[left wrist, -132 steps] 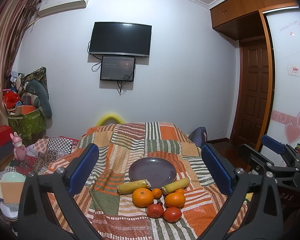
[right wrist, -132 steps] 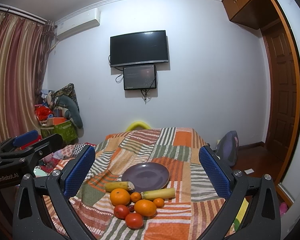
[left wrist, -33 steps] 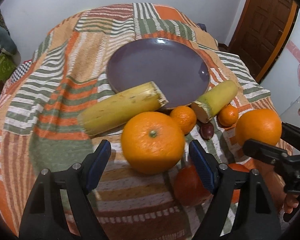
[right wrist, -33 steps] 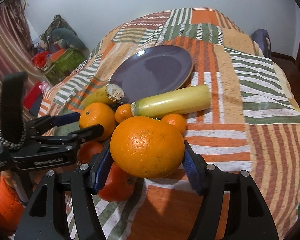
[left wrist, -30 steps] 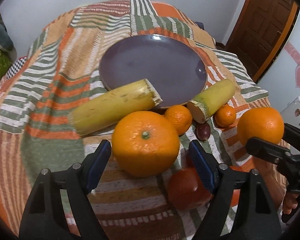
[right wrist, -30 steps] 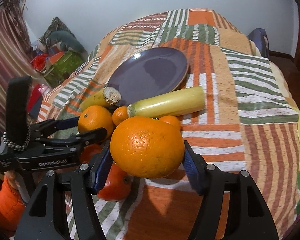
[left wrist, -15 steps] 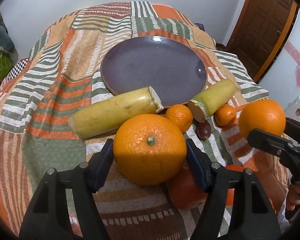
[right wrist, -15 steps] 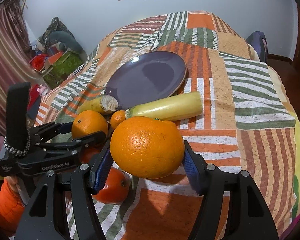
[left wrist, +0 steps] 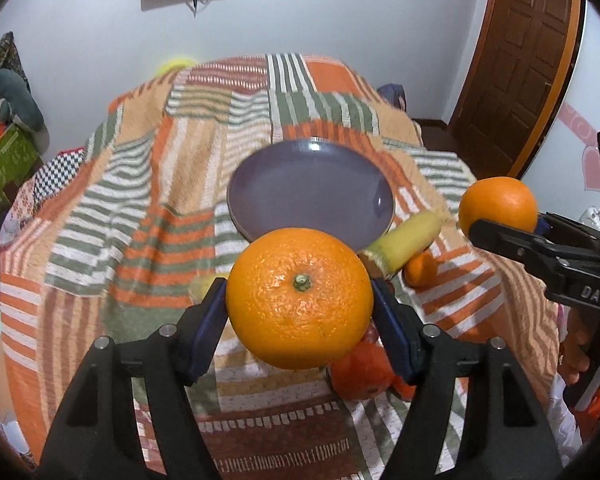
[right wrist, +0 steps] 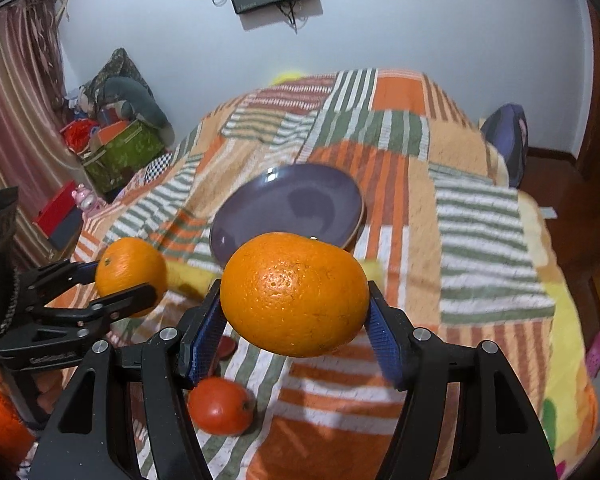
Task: Organize fruits
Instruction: 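Lift both held oranges and carry them over the purple plate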
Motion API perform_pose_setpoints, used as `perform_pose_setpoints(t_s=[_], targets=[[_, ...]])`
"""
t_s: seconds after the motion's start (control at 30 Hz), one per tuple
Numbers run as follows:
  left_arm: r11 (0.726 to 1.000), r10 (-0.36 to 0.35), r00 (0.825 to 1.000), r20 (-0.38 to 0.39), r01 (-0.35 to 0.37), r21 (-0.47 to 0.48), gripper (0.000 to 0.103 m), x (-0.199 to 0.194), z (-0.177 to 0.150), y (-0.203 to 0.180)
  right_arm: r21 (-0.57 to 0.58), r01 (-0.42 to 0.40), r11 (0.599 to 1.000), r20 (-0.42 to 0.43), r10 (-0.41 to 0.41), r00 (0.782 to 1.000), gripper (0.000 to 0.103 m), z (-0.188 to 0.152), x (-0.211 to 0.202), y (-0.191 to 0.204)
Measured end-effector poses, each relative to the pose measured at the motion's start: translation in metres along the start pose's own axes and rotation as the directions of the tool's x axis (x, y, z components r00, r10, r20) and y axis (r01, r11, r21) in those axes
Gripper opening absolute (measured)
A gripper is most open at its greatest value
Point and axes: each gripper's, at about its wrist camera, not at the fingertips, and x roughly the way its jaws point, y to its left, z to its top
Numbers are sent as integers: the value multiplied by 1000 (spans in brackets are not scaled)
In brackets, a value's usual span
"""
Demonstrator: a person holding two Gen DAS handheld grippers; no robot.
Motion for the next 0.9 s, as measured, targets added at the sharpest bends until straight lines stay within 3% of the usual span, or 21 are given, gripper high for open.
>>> perform_pose_setpoints(t_s=[0.47,0.67,0.9], targets=[[1000,17,990,138,-20,16,69,-30,46,-4,-103,59,993,107,-48,993,62,42,1,7],[1000,6,988,152,-6,-2,69,-22,66,0,-127,81,989,139,-63,988,62,56,7,7],[999,45,988,148,-47,14,69,0,86,2,-134,96,986,160,-74,984,62,73,21,1]])
